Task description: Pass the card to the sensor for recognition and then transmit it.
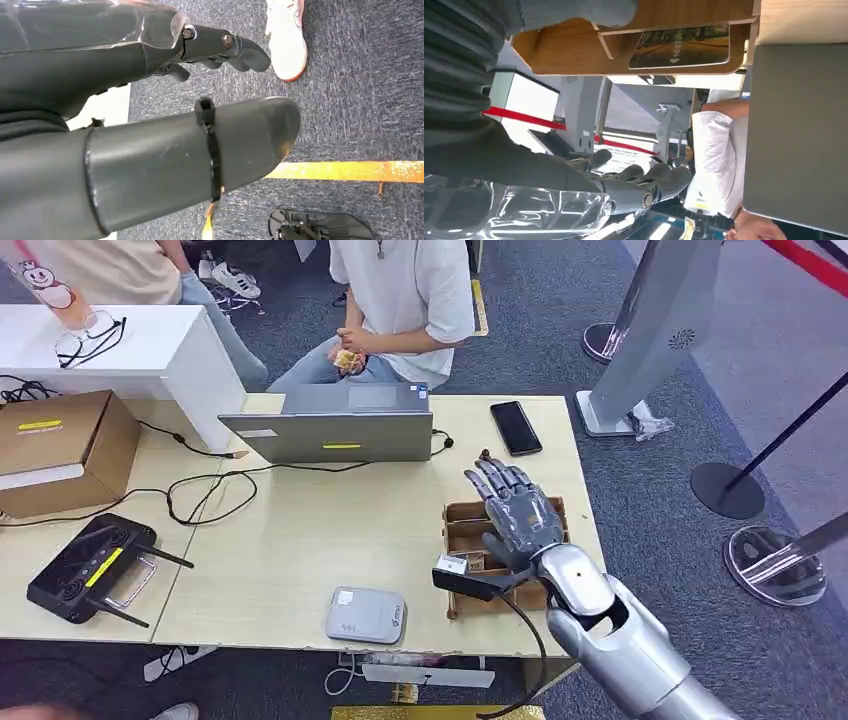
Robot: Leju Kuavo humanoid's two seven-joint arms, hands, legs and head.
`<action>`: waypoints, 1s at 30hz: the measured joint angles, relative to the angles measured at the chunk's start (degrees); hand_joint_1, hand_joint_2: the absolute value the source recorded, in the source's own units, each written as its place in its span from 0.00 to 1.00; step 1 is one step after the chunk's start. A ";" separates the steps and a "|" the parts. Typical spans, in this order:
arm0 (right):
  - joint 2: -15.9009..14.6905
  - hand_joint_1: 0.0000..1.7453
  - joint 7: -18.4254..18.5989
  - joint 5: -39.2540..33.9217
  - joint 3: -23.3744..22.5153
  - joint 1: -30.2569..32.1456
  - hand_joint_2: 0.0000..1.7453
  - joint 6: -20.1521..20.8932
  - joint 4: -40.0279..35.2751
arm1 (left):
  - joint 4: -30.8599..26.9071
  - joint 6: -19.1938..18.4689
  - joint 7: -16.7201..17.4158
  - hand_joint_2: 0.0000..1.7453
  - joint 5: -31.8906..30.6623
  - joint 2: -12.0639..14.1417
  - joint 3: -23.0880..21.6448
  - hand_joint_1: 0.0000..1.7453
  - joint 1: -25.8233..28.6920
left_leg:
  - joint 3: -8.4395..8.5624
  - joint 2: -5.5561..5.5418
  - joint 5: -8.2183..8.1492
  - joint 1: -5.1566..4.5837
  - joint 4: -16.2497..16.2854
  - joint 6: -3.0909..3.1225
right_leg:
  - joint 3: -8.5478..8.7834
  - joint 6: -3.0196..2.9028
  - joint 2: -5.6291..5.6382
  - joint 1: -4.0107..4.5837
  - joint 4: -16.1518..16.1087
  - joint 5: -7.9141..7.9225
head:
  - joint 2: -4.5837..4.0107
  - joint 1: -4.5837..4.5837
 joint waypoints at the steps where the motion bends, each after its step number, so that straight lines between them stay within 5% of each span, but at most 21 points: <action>1: 0.00 0.19 0.20 0.00 0.00 0.01 1.00 0.00 0.00 | 0.00 -0.04 0.00 0.00 -0.02 0.00 0.00 0.00 0.00 | 0.00 0.00 0.00 0.00 0.00 0.00 | 0.00 0.00 0.00 0.00 0.00 0.00 | 0.00 0.00; 9: 0.00 0.21 0.44 0.11 0.05 0.02 1.00 0.04 0.02 | 0.00 -0.39 0.00 0.00 -0.20 0.00 0.00 0.00 -0.06 | 0.00 0.00 0.00 0.00 0.00 0.00 | 0.00 0.00 0.00 0.00 0.00 0.00 | 0.00 0.00; 14: 0.00 0.43 0.44 0.15 0.33 0.01 1.00 0.13 0.46 | 0.00 -0.39 0.02 0.00 -0.28 0.00 0.00 0.00 -0.06 | 0.00 0.00 0.00 0.00 0.00 0.00 | 0.00 0.00 0.00 0.00 0.00 0.00 | 0.00 0.00; 25: 0.00 0.38 0.50 0.79 1.12 -0.16 1.00 0.52 2.23 | 0.00 -0.44 0.07 0.00 -0.31 0.00 0.00 0.00 -0.09 | 0.00 0.00 0.00 0.00 0.00 0.00 | 0.00 0.00 0.00 0.00 0.00 0.00 | 0.00 -0.02; 30: 0.00 0.45 0.50 0.85 1.47 -0.36 1.00 0.50 2.91 | 0.00 -0.48 0.04 0.00 -0.28 0.00 0.00 0.00 -0.12 | -0.01 0.00 0.00 0.00 0.00 0.00 | 0.00 0.00 0.00 0.00 0.00 0.00 | 0.00 0.00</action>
